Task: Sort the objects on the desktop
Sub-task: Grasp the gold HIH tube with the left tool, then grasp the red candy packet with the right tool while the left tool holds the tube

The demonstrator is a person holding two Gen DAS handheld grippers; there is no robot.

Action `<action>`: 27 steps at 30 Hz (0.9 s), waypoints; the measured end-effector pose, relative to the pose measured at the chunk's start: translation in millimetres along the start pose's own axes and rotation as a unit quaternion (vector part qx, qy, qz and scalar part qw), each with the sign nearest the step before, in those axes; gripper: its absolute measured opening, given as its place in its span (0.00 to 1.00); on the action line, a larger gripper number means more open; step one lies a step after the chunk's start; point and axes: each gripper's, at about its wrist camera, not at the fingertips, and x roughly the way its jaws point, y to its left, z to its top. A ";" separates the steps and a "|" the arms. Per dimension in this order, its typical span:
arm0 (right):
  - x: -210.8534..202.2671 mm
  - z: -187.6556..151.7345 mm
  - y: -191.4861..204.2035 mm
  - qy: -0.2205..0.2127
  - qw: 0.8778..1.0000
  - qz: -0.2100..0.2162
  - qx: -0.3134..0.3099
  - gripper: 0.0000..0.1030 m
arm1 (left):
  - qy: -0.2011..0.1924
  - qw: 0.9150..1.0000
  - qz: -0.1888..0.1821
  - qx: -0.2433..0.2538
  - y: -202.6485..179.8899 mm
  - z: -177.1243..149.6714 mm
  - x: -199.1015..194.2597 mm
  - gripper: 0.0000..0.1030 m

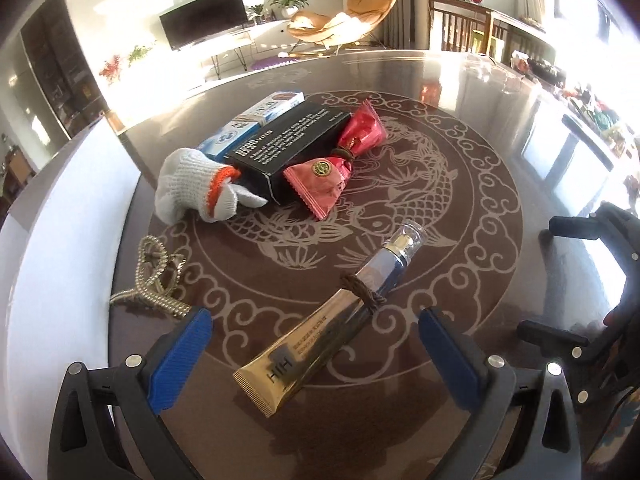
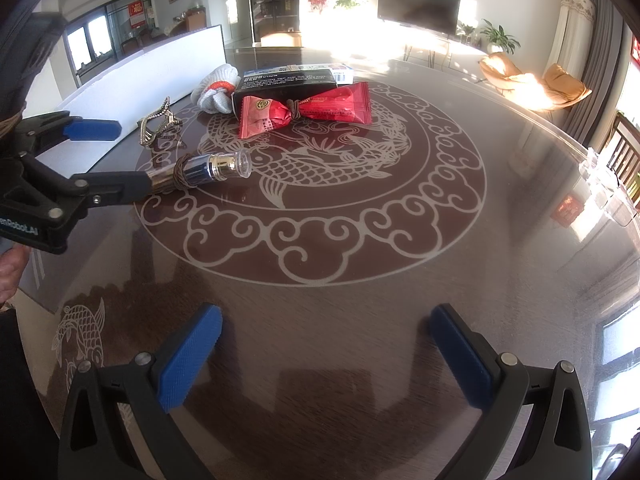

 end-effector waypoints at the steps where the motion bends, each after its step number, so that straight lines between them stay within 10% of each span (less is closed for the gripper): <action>1: 0.0 0.0 0.0 0.000 1.000 0.000 0.000 1.00 | 0.009 1.000 -0.003 0.008 -2.0 1.6 8.6 1.00; 6: 0.2 0.1 -0.3 0.000 1.000 0.000 0.000 1.00 | 0.014 0.998 -0.046 -0.044 8.8 2.7 22.0 0.94; 11: 0.2 0.2 -0.3 0.000 1.000 0.000 0.000 1.00 | -0.020 0.997 -0.017 -0.068 4.2 -14.0 0.7 0.25; 19: 0.5 0.3 -0.4 0.000 1.000 0.000 0.000 1.00 | -0.049 0.983 0.032 -0.176 11.7 -75.0 -31.6 0.24; 27: 2.5 6.9 -1.9 -0.005 1.000 0.020 0.008 1.00 | -0.054 0.982 0.053 -0.172 7.3 -81.4 -35.3 0.25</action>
